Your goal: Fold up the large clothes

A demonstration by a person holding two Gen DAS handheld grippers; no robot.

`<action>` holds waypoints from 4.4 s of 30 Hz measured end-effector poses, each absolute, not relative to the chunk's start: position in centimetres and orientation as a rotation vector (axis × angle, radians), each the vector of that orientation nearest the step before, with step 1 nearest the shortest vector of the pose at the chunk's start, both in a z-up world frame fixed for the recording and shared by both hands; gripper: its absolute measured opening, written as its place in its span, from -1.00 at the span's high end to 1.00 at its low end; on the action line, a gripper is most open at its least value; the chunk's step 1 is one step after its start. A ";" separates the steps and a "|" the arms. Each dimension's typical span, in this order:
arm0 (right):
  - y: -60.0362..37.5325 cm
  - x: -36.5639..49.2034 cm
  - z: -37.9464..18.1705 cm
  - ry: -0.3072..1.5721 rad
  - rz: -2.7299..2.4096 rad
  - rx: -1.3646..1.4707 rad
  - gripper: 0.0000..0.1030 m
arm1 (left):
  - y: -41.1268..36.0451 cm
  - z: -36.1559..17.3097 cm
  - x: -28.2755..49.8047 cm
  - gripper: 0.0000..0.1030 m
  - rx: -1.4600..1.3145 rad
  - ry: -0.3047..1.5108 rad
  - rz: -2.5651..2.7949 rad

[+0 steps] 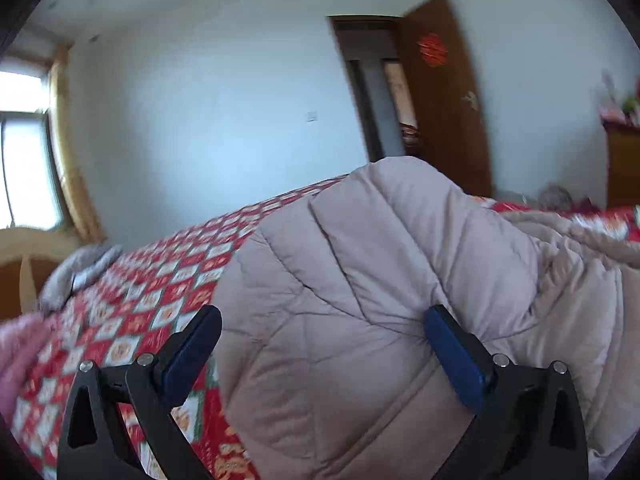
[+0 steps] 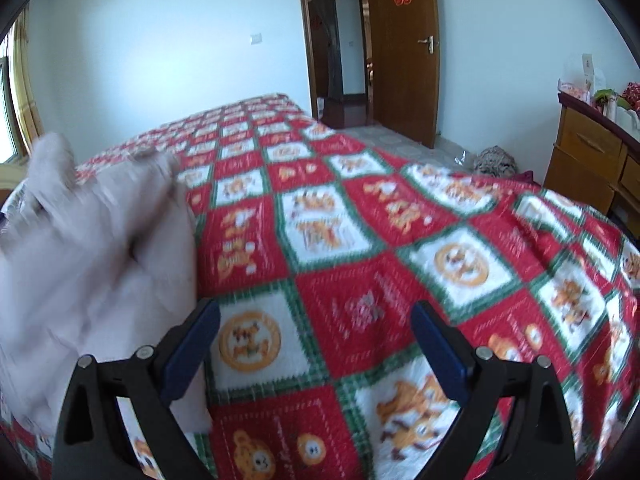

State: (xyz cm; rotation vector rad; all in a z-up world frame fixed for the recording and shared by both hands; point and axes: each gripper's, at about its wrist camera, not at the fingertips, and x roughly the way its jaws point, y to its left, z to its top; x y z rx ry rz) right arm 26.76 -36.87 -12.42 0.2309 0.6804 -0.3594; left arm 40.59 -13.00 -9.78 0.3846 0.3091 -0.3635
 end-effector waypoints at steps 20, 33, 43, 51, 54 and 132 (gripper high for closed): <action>-33.1 31.5 -4.5 0.585 0.052 0.326 -0.16 | -14.5 -6.3 39.6 -0.98 0.276 0.271 -0.442; -32.1 40.0 -13.1 0.869 0.004 0.163 0.14 | -13.7 -12.9 45.4 -0.98 0.133 0.572 -0.327; -32.7 39.5 -16.4 0.869 0.006 0.226 0.12 | -14.7 -14.5 45.8 -0.99 0.154 0.582 -0.336; -32.5 39.4 -17.2 0.854 -0.003 0.231 0.12 | -14.8 -15.3 46.3 -0.99 0.162 0.591 -0.341; -32.4 39.5 -17.5 0.848 -0.006 0.234 0.12 | -14.9 -15.5 46.3 -0.99 0.170 0.586 -0.337; -2.3 44.2 -15.4 0.993 0.871 0.417 0.50 | 18.2 -9.2 29.0 -0.09 -0.144 0.673 -0.137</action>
